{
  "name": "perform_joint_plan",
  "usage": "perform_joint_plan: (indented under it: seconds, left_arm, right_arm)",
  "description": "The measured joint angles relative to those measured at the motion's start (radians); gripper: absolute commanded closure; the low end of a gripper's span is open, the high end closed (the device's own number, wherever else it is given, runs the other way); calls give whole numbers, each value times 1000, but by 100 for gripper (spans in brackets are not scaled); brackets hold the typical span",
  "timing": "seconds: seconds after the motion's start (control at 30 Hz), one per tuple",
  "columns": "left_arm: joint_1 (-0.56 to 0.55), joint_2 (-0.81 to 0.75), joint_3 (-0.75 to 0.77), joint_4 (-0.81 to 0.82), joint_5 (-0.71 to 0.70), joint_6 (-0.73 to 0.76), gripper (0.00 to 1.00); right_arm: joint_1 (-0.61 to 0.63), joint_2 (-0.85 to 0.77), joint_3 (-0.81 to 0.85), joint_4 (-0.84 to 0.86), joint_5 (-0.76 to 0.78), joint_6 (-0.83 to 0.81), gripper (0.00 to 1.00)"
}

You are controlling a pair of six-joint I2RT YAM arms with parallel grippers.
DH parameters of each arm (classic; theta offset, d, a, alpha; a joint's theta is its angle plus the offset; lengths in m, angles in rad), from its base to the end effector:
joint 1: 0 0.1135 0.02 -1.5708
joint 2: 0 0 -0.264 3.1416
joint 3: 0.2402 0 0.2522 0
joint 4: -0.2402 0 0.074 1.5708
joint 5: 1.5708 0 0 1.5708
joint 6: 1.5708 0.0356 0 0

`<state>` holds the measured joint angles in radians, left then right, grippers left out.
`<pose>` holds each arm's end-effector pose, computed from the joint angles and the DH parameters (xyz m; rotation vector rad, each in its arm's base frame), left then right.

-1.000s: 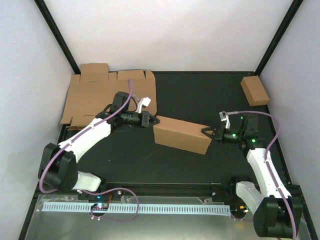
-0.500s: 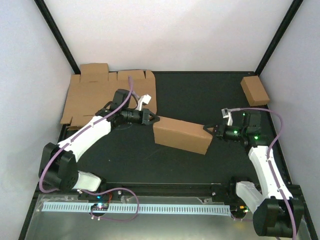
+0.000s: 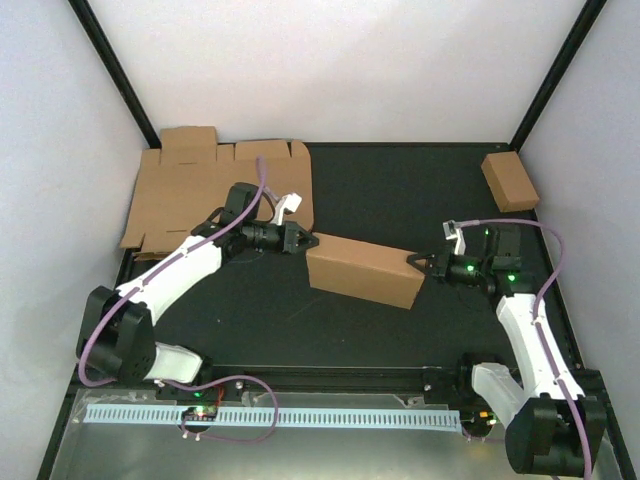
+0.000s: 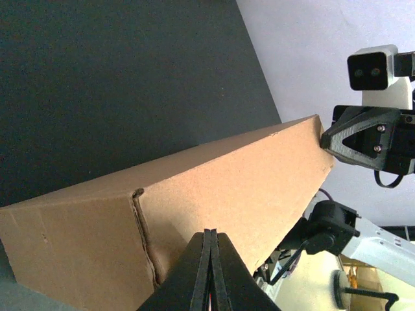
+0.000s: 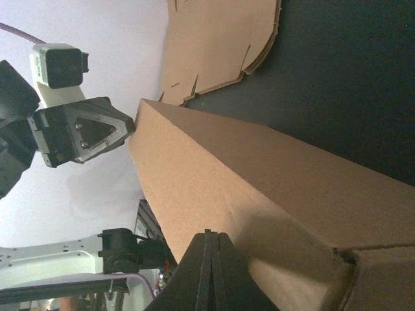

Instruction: Fold the paper box

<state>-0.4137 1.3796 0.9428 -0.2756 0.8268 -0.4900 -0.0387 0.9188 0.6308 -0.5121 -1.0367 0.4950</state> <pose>0.2563 -0.1411 0.2593 0.3816 2.3650 -1.3963 0.1770 0.0238 0.2452 0.0905 2.2903 1.4456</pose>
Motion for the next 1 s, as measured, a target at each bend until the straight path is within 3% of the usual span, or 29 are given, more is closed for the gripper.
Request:
perform_joint_plan:
  seconds: [0.27, 0.67, 0.73, 0.8, 0.83, 0.93, 1.0]
  left_arm:
    - [-7, -24, -33, 16, -1, 0, 98]
    - [-66, -364, -336, -1, 3, -46, 98]
    - [-75, -388, -393, -42, -24, -61, 98]
    - [-85, -407, -452, -94, -52, -77, 95]
    - [-89, -419, -471, -115, -61, -84, 90]
    - [-99, -469, -498, -179, -87, -97, 61]
    - [-99, -499, -497, -188, -103, -103, 41]
  right_arm:
    - [0, -34, -8, -42, 18, -26, 99]
    - [39, -280, -88, -269, 70, 1, 94]
    - [38, -310, -134, -320, 129, 17, 83]
    - [39, -321, -174, -389, 180, 26, 60]
    - [39, -324, -179, -414, 195, 31, 53]
    - [39, -331, -178, -448, 226, 32, 35]
    - [39, -328, -166, -451, 246, 38, 15]
